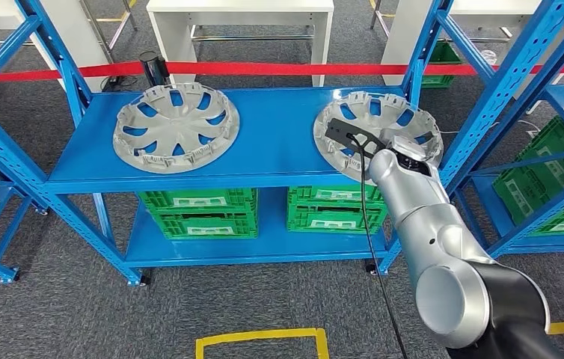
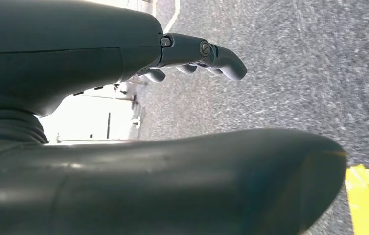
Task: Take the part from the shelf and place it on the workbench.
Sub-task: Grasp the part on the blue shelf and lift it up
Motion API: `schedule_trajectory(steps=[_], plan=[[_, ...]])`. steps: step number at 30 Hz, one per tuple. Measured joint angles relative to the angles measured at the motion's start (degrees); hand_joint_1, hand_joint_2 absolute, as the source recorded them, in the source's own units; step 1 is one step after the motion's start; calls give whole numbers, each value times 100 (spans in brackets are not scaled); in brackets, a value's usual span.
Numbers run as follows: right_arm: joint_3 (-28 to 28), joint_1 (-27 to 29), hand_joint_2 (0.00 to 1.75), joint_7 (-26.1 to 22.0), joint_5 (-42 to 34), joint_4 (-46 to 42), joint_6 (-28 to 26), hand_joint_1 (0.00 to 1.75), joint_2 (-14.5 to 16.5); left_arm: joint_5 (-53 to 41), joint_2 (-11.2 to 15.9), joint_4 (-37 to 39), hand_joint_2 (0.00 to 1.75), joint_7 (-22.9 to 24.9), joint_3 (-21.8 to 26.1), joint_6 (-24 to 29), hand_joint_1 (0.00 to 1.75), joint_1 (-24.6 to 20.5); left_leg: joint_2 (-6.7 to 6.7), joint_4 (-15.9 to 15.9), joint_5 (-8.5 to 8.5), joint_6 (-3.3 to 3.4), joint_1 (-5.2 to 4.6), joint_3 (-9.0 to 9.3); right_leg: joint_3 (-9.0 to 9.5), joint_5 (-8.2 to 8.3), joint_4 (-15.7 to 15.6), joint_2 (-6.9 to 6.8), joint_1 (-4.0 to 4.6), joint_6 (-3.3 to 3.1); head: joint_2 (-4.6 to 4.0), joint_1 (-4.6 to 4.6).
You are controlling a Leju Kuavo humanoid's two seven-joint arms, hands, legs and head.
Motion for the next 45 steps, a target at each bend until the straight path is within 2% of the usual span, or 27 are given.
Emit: schedule_trajectory(steps=[7,17,28,33,40,45], plan=[[51,82,175,-340,-63,0,57,0,84,-19,-1,-1,0,179,2,-16,0,-10,2,-9,11,-17,5,-6,-18,0,8,5,4,-1,0,1],[46,324,175,-991,-442,0,786,0,28,2,-24,-4,0,96,51,2,0,-19,5,-10,14,-21,7,-14,-32,1,12,12,7,-2,0,1],[-58,368,175,-1274,-841,0,1240,0,-127,37,-75,-4,0,69,189,74,0,-7,7,-9,14,-21,7,-20,-38,2,12,16,7,-1,0,1],[-67,430,175,-1131,-802,0,1310,0,-230,30,-107,1,0,17,273,118,0,15,7,-9,14,-21,7,-20,-38,2,12,15,7,-1,0,0],[-8,334,175,-538,-529,0,1492,0,-360,-4,-109,7,0,-115,359,111,0,22,-11,-8,19,-13,6,-21,-28,3,12,-5,6,1,0,0],[29,292,175,-326,-449,0,1546,0,-507,-7,-109,11,0,-222,410,109,0,33,-12,-6,20,-12,5,-25,-27,6,12,-7,2,5,0,1]])
